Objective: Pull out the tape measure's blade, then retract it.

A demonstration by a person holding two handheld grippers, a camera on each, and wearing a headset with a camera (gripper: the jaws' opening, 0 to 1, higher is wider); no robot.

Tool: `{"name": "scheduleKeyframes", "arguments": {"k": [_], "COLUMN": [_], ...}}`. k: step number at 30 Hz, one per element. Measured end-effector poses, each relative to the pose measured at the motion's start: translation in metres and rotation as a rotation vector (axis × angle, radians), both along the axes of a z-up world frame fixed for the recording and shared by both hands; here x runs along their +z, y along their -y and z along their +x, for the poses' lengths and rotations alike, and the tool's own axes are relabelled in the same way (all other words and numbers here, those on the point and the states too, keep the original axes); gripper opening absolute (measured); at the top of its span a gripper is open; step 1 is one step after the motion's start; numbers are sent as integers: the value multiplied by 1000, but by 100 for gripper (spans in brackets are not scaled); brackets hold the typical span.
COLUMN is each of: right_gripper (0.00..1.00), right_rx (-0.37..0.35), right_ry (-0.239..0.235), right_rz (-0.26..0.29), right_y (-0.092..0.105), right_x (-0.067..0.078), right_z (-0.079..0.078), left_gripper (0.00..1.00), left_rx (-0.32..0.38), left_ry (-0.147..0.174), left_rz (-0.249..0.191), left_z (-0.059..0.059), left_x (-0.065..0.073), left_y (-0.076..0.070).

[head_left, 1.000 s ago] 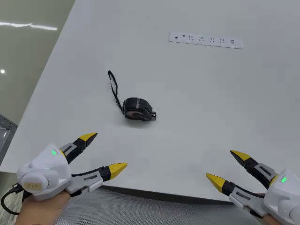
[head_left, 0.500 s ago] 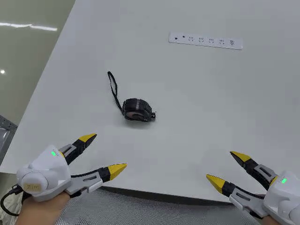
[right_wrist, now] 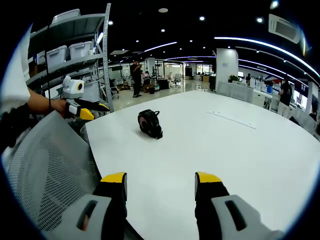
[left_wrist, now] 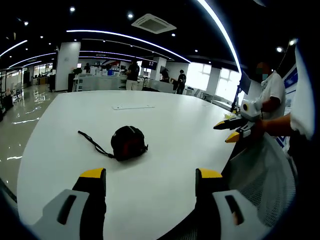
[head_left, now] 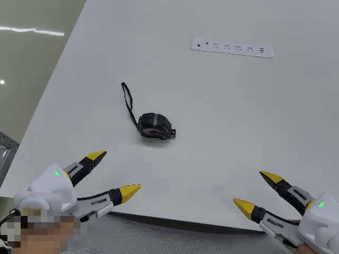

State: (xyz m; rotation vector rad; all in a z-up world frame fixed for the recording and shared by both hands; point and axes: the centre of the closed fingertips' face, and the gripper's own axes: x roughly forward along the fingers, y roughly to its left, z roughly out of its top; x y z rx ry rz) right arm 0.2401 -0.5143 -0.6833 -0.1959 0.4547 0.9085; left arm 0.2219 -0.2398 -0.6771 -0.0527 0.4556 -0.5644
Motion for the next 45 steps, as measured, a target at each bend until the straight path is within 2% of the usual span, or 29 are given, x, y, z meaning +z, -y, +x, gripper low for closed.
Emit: {"name": "scheduleKeyframes", "arguments": {"k": [7, 19, 25, 38, 45], "right_gripper": [54, 53, 52, 52, 51], "right_rx": [48, 89, 104, 154, 169], "right_ry": [3, 2, -6, -22, -25], "right_rz": [19, 6, 5, 27, 35], "right_y": [-7, -14, -19, -29, -35], "right_x": [1, -3, -5, -12, -14], "right_z": [2, 16, 24, 36, 44], "left_gripper": [70, 70, 71, 71, 71], "left_rx": [-46, -105, -131, -193, -209], "left_ry": [-15, -27, -39, -55, -55], "left_rz": [48, 65, 52, 84, 85], "left_z": [3, 17, 25, 37, 44], "left_x": [-6, -7, -9, -15, -15], "left_y": [-1, 1, 2, 9, 11]}}
